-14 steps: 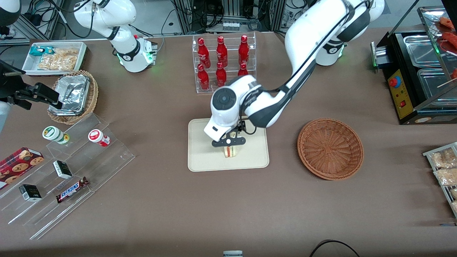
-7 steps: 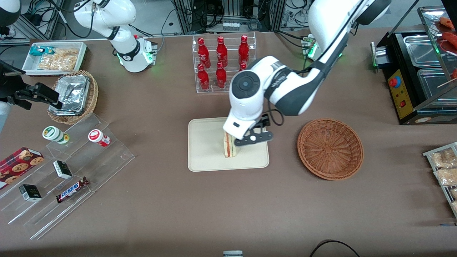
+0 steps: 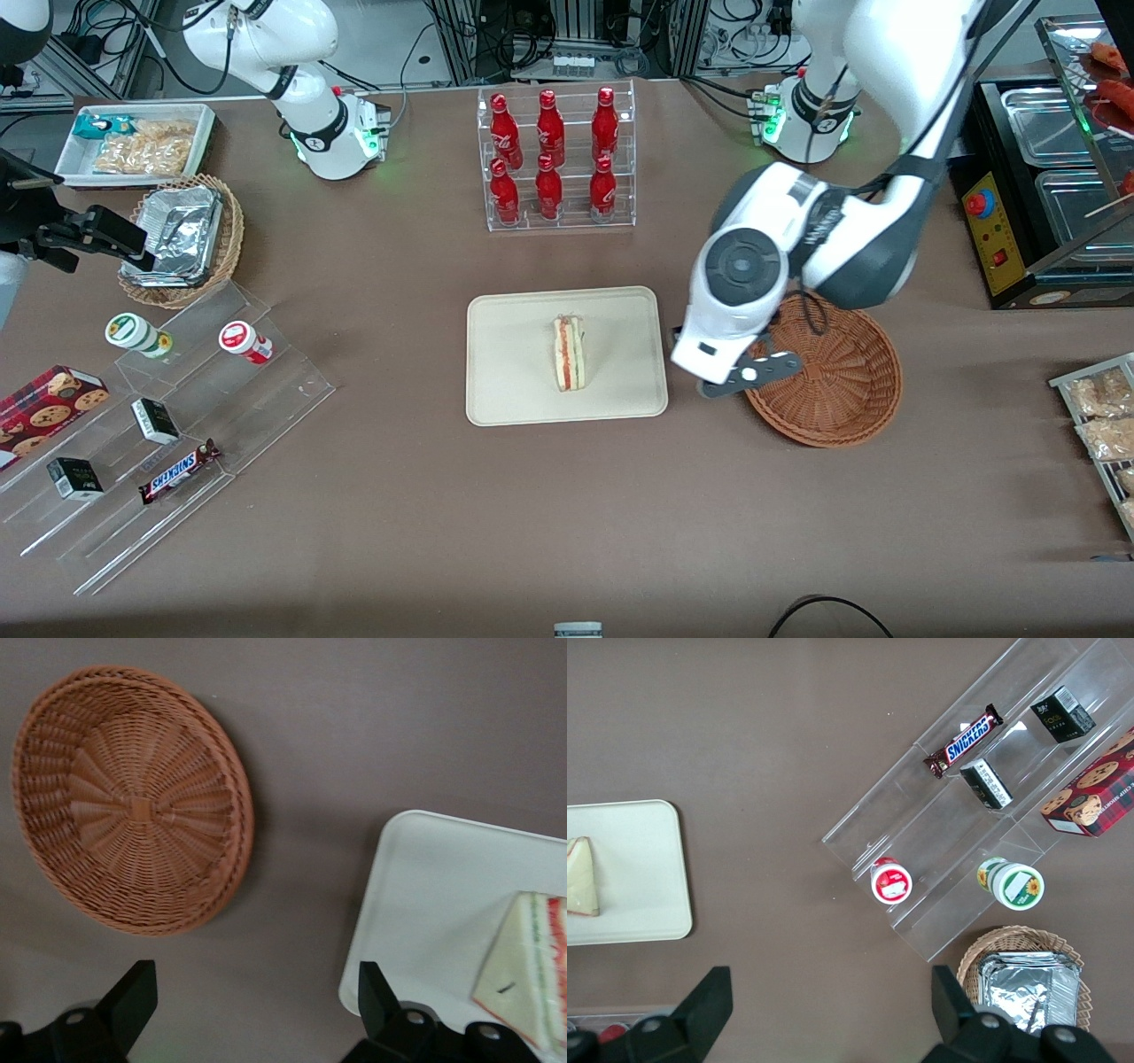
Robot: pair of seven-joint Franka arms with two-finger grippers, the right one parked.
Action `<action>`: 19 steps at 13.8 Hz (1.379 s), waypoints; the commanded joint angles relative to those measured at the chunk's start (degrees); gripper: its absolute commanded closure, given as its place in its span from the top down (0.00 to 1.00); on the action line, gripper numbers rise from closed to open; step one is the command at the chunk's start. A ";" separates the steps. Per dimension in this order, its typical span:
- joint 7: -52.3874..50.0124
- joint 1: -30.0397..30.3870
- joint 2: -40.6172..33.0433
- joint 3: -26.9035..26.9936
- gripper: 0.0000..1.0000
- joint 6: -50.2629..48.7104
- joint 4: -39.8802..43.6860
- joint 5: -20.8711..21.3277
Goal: Place sandwich from basket to tray
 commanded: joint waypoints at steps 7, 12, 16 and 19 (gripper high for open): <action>23.79 12.35 -14.36 0.06 1.00 -4.49 -10.27 -8.85; 35.57 12.71 -18.76 7.50 1.00 -7.67 -9.91 -11.84; 46.57 12.62 -22.80 14.02 1.00 -10.22 -9.74 -12.55; 47.99 12.62 -24.22 16.14 1.00 -10.22 -8.51 -12.55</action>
